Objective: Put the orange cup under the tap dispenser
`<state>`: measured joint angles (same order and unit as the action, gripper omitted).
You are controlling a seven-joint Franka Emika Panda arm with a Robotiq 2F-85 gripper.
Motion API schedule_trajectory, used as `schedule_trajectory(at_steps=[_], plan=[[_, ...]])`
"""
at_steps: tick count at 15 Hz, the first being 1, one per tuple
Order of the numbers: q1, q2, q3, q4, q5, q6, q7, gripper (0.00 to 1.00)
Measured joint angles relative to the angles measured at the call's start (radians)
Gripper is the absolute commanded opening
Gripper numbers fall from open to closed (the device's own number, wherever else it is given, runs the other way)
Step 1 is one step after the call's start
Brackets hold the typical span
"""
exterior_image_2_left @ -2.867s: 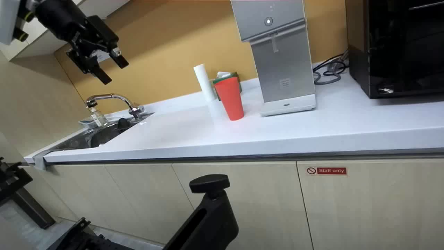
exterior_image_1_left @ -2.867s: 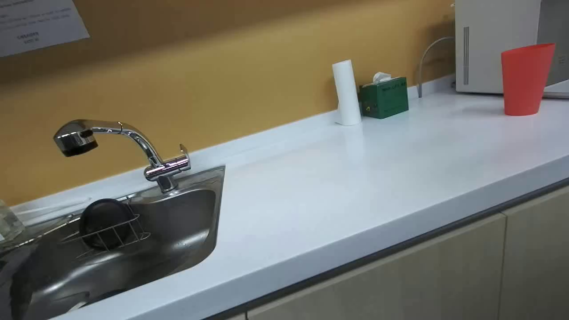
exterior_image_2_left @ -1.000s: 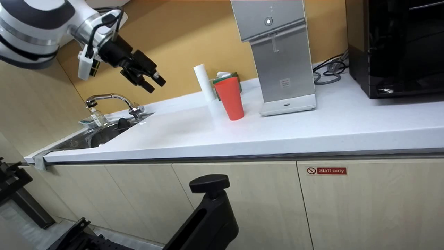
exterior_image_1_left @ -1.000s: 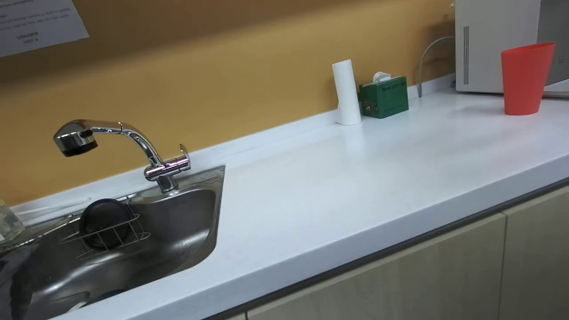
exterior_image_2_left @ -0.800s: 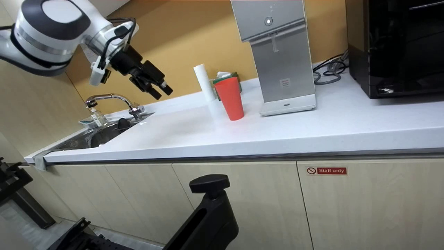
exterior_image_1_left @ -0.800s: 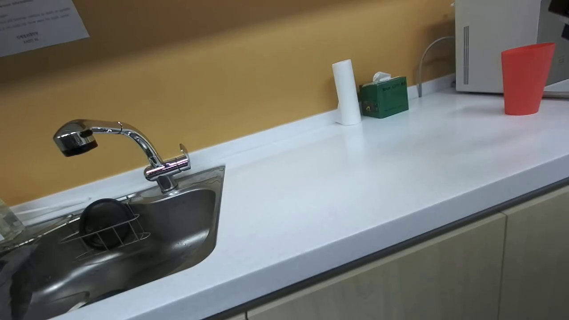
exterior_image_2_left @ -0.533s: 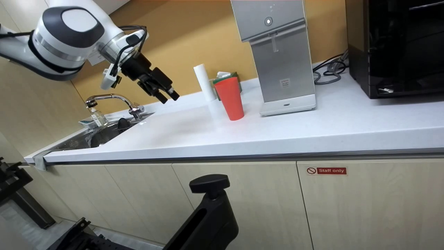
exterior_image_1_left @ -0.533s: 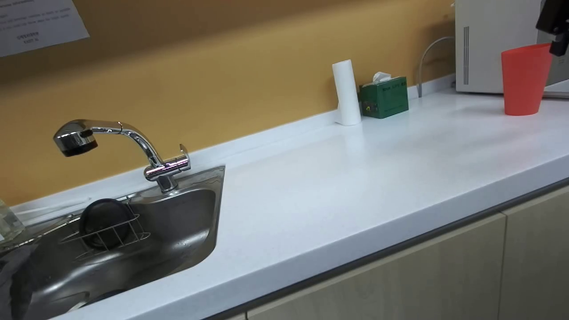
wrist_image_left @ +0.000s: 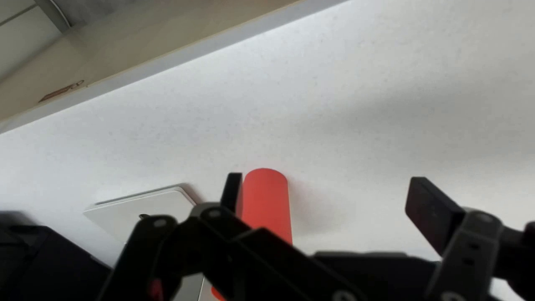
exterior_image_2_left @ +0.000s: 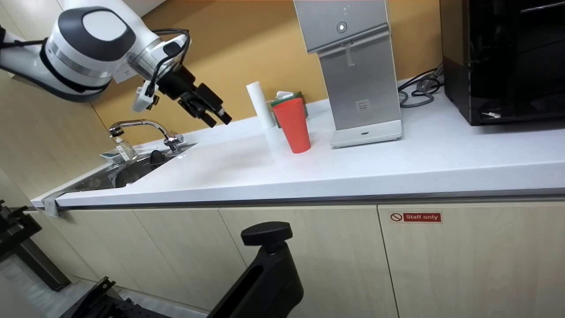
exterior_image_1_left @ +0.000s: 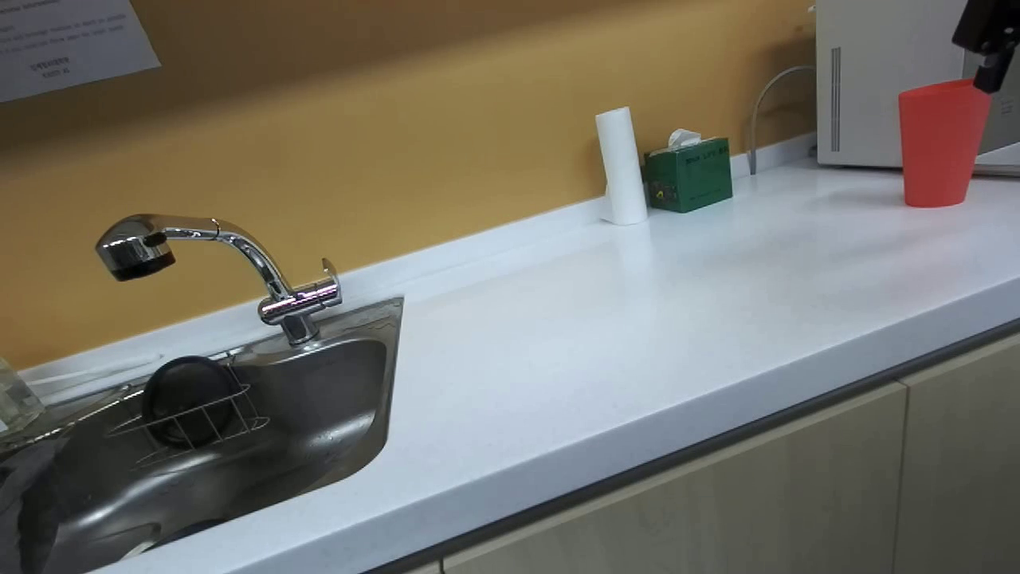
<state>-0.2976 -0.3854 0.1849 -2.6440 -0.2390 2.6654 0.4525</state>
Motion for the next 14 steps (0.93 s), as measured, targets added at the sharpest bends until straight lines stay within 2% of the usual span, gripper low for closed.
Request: schedule_trajectory(at_steps=[4, 8, 11, 14], plan=[[-0.061, 0.088, 0.014, 0.004, -0.064, 0.181, 0.080, 1.00], [-0.224, 0.188, 0.107, 0.038, -0.262, 0.333, 0.235, 1.00], [-0.360, 0.236, 0.183, 0.097, -0.448, 0.371, 0.371, 1.00], [-0.446, 0.273, 0.240, 0.162, -0.605, 0.371, 0.499, 1.00]])
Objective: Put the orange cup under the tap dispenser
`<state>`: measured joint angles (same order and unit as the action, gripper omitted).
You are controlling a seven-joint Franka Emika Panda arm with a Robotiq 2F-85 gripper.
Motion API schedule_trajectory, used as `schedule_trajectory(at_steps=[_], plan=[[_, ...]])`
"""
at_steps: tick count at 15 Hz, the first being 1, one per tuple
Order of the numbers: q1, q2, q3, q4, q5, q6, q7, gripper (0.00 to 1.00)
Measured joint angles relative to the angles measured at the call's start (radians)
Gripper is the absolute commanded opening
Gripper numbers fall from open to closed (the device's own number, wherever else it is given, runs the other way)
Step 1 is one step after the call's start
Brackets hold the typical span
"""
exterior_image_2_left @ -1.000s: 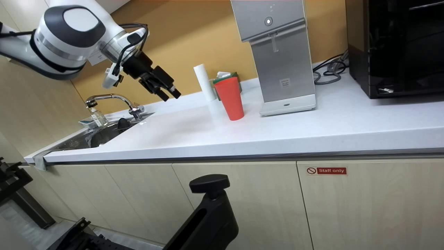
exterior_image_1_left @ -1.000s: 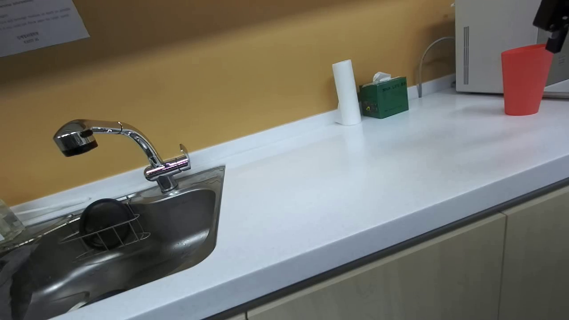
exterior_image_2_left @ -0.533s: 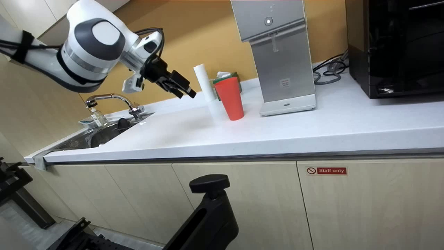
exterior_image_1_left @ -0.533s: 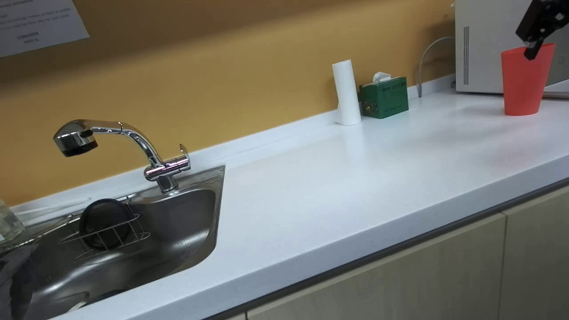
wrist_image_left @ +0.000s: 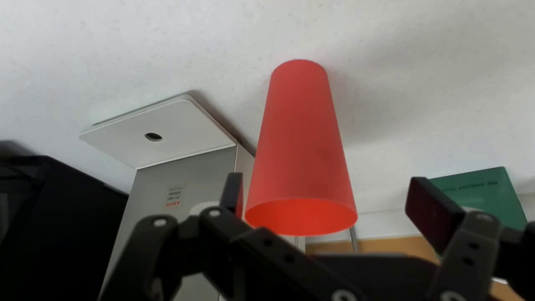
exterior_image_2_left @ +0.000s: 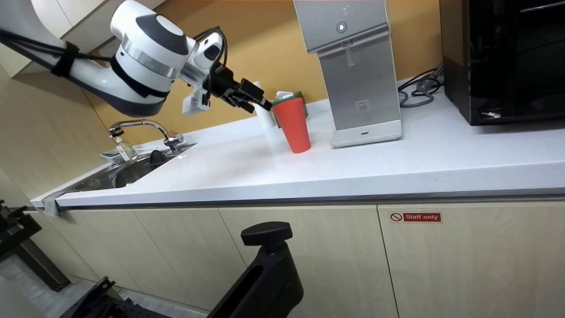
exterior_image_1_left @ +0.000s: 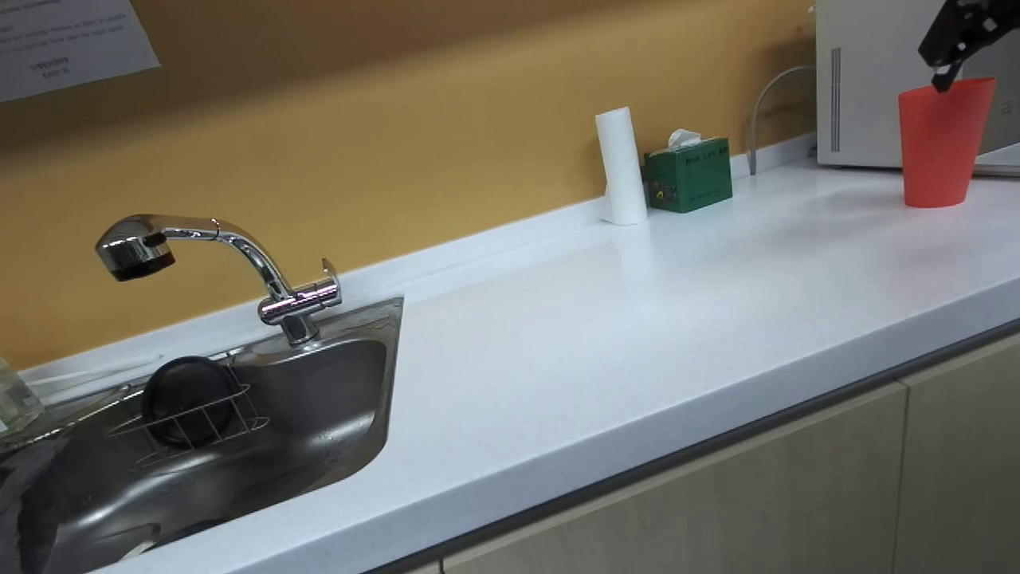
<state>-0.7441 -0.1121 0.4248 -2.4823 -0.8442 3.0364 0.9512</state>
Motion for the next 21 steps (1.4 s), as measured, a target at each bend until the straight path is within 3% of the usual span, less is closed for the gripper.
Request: schedule_trajectory(at_steps=[2, 13, 21], plan=[[-0.023, 0.031, 0.023, 0.032, -0.060, -0.004, 0.055, 1.00], [-0.038, 0.076, 0.027, 0.058, -0.120, -0.004, 0.066, 1.00], [-0.052, 0.210, 0.019, 0.132, -0.214, -0.007, 0.080, 1.00]])
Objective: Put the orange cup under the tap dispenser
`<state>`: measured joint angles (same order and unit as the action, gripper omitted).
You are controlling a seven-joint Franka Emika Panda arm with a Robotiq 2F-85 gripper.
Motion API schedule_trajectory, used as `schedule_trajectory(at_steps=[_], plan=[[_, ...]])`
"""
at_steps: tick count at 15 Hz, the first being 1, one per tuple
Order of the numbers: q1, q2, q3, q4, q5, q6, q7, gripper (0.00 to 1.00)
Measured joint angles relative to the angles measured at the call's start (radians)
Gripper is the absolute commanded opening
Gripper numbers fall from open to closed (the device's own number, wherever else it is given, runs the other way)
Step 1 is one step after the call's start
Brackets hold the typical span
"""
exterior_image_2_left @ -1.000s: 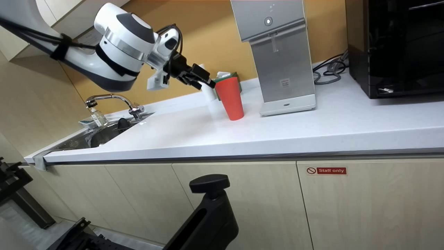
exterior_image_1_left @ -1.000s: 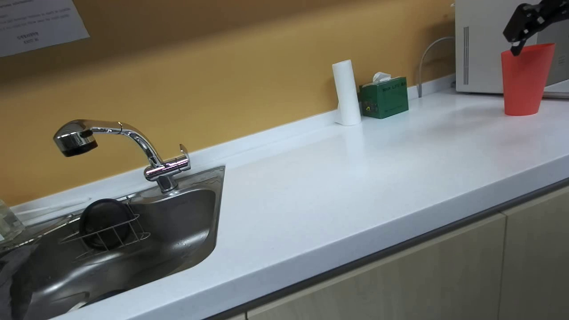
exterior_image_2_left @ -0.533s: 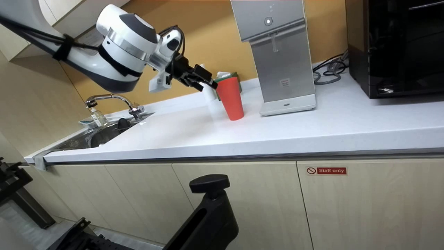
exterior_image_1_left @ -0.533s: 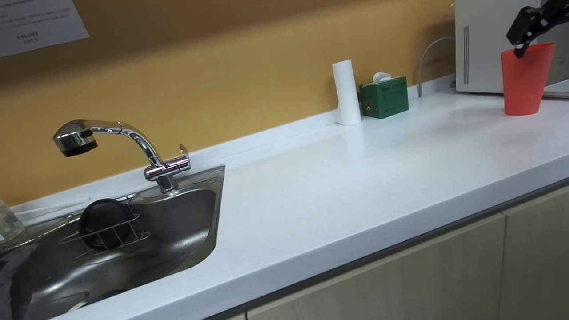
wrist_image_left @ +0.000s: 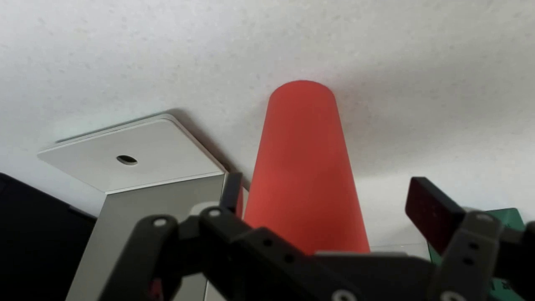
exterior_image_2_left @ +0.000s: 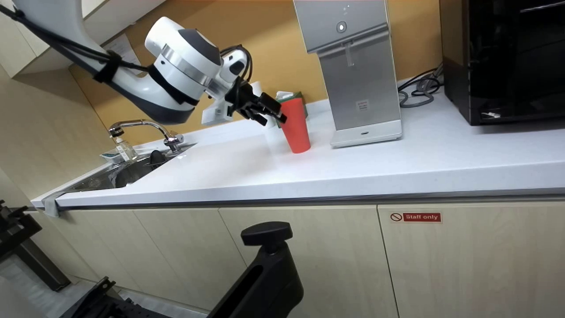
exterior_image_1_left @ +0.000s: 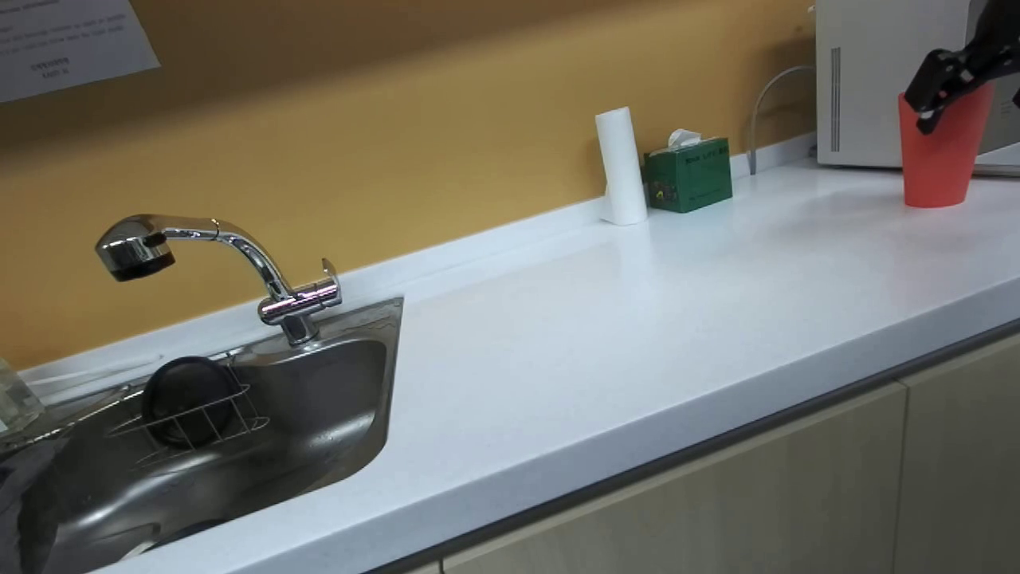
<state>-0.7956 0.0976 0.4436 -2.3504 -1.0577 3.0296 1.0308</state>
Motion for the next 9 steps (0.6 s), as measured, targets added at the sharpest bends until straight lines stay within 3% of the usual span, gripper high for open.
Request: schedule_trajectory(at_steps=[9], plan=[[0.031, 0.121, -0.051, 0.108, -0.179, -0.003, 0.172, 1.00]])
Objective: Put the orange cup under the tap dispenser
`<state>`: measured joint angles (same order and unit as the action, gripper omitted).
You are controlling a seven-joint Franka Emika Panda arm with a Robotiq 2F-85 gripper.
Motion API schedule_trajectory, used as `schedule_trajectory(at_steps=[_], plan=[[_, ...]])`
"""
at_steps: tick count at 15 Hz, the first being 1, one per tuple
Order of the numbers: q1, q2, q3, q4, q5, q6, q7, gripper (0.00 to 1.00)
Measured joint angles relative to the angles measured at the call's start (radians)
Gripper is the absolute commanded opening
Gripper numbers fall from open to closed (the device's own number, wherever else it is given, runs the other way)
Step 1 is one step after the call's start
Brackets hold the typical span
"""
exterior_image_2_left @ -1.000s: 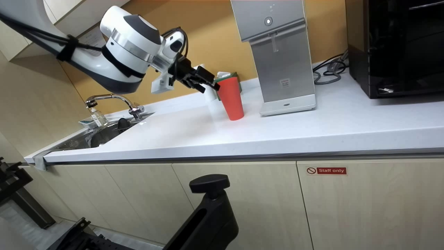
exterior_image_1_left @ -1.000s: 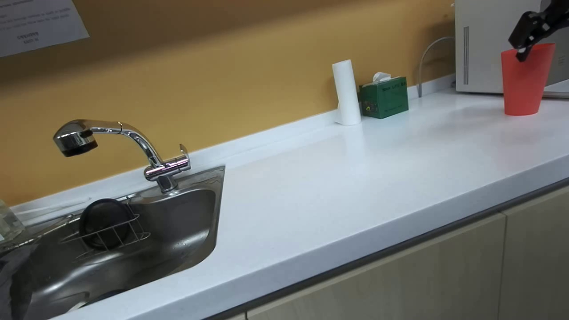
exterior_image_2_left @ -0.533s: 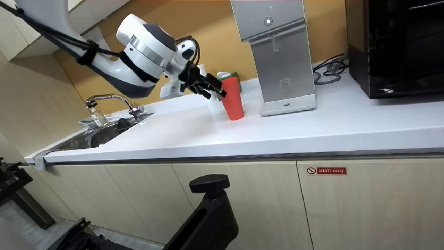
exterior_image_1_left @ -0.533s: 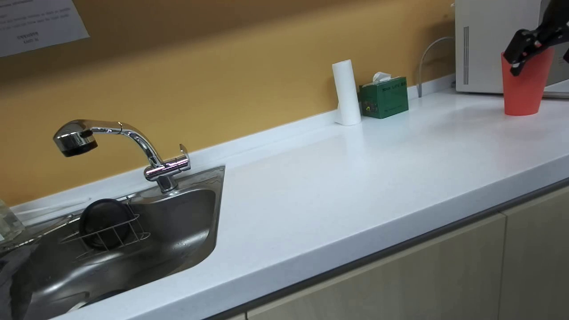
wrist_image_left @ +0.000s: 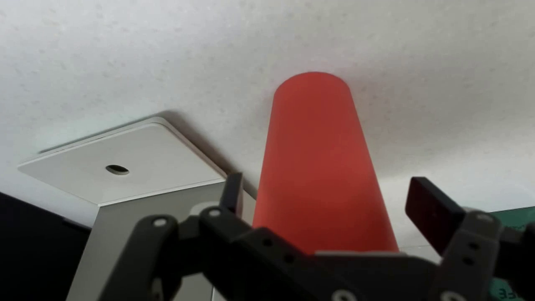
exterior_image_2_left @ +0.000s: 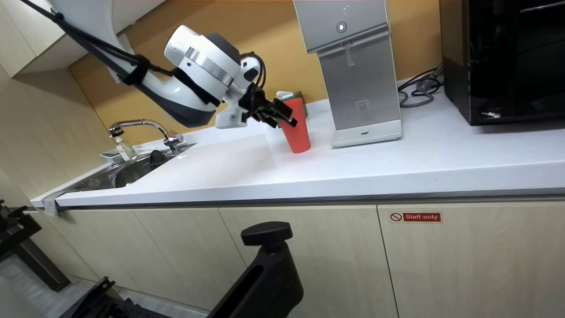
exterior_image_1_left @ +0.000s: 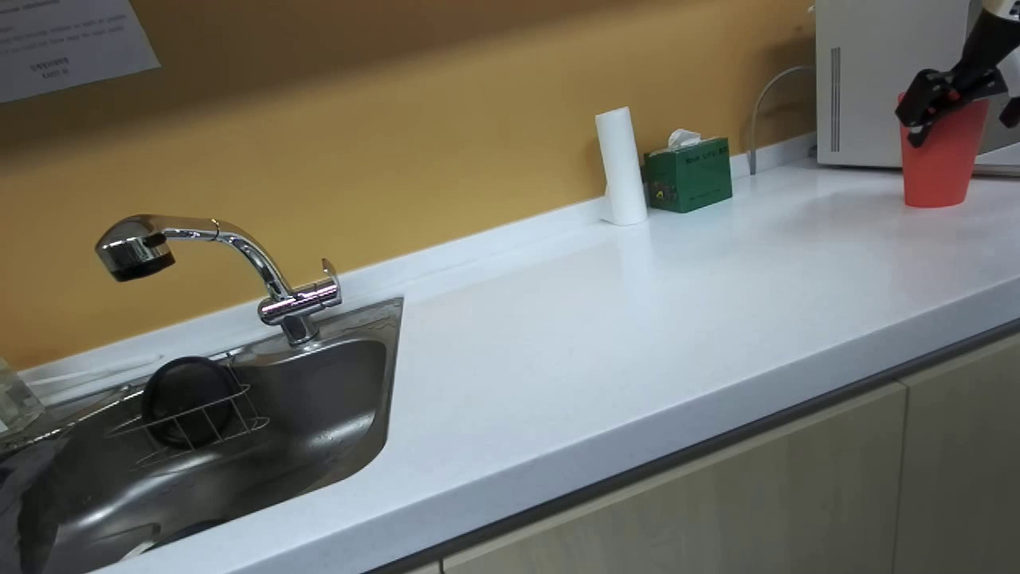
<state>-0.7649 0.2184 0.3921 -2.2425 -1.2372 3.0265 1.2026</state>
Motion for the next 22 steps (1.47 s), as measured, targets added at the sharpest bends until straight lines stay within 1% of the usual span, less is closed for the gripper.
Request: schedule_trajectory(at_steps=[2, 6, 7, 8, 9, 10, 11, 12, 14, 15, 18, 22], plan=[[0.015, 0.027, -0.012, 0.025, -0.052, 0.001, 0.046, 1.00], [0.053, 0.067, -0.045, 0.093, -0.221, 0.000, 0.189, 1.00], [0.059, 0.077, -0.051, 0.109, -0.264, -0.001, 0.226, 0.75], [0.063, 0.085, -0.053, 0.124, -0.304, -0.003, 0.260, 0.74], [0.066, 0.094, -0.054, 0.137, -0.343, -0.005, 0.293, 0.68], [0.069, 0.102, -0.055, 0.147, -0.377, -0.007, 0.323, 0.60], [0.071, 0.107, -0.055, 0.157, -0.407, -0.009, 0.352, 0.56], [0.072, 0.108, -0.055, 0.163, -0.435, -0.010, 0.378, 0.55], [0.072, 0.106, -0.054, 0.166, -0.482, -0.010, 0.426, 0.49], [0.072, 0.102, -0.053, 0.166, -0.505, -0.010, 0.449, 0.48], [0.067, 0.069, -0.052, 0.157, -0.557, -0.010, 0.505, 0.48], [0.041, -0.027, -0.055, 0.112, -0.594, -0.014, 0.544, 0.48]])
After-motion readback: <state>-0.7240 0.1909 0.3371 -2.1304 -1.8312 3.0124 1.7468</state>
